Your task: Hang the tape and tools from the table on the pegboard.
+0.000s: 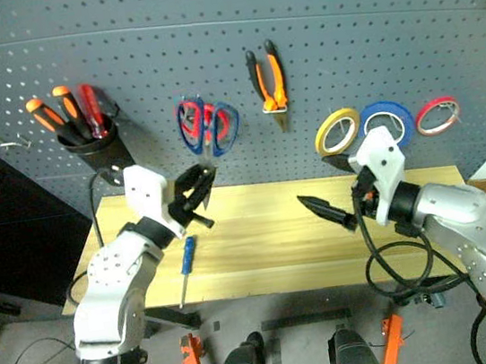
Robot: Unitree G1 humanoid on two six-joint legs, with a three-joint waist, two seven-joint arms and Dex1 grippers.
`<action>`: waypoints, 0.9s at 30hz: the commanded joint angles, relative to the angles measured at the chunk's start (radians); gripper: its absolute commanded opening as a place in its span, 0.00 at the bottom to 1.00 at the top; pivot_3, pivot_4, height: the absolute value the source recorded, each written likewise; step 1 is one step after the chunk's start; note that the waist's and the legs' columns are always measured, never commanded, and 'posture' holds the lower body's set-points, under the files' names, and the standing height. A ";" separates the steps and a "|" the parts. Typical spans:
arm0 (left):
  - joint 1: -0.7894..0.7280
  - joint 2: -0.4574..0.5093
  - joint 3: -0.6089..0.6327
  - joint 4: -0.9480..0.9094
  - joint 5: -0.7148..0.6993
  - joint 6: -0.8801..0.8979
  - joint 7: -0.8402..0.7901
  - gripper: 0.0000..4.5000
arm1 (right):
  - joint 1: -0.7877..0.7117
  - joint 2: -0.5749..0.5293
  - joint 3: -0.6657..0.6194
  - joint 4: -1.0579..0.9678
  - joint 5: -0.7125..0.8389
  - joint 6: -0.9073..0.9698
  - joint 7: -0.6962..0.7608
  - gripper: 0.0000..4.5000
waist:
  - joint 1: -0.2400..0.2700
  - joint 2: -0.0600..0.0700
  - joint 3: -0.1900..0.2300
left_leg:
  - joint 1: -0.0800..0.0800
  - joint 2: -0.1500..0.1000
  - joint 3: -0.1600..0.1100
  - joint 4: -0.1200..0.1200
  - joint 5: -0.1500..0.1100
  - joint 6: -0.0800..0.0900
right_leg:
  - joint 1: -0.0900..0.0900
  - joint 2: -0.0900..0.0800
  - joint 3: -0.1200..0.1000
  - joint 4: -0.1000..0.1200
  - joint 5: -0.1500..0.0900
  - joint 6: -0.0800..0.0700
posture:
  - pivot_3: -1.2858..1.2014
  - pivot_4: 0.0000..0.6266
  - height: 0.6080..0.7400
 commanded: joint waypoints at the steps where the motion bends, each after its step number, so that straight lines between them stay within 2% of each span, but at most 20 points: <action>1: -0.040 -0.002 0.023 0.019 -0.028 -0.021 0.006 0.13 | -0.014 -0.022 -0.029 -0.008 0.001 -0.015 0.003 1.00 | 0.000 0.000 0.000 | 0.000 0.000 0.000 0.000 0.000 0.000 | 0.000 0.000 0.000 0.000 0.000 0.001 | 0.47 0.36 1.00; 15: -0.056 -0.002 0.047 0.087 -0.055 0.001 0.040 0.13 | -0.015 -0.034 -0.020 -0.015 -0.006 -0.016 -0.015 1.00 | 0.000 0.000 0.000 | 0.000 0.000 0.000 0.001 0.000 0.000 | 0.000 0.001 0.001 0.001 0.001 0.002 | 0.46 0.37 1.00; 27: -0.105 -0.023 0.011 0.207 -0.053 -0.019 0.025 0.13 | -0.062 -0.024 0.005 -0.016 -0.009 -0.020 -0.024 1.00 | 0.000 0.000 0.000 | 0.000 0.000 0.000 0.001 0.000 0.000 | 0.000 0.001 0.001 0.001 0.003 0.002 | 0.46 0.37 1.00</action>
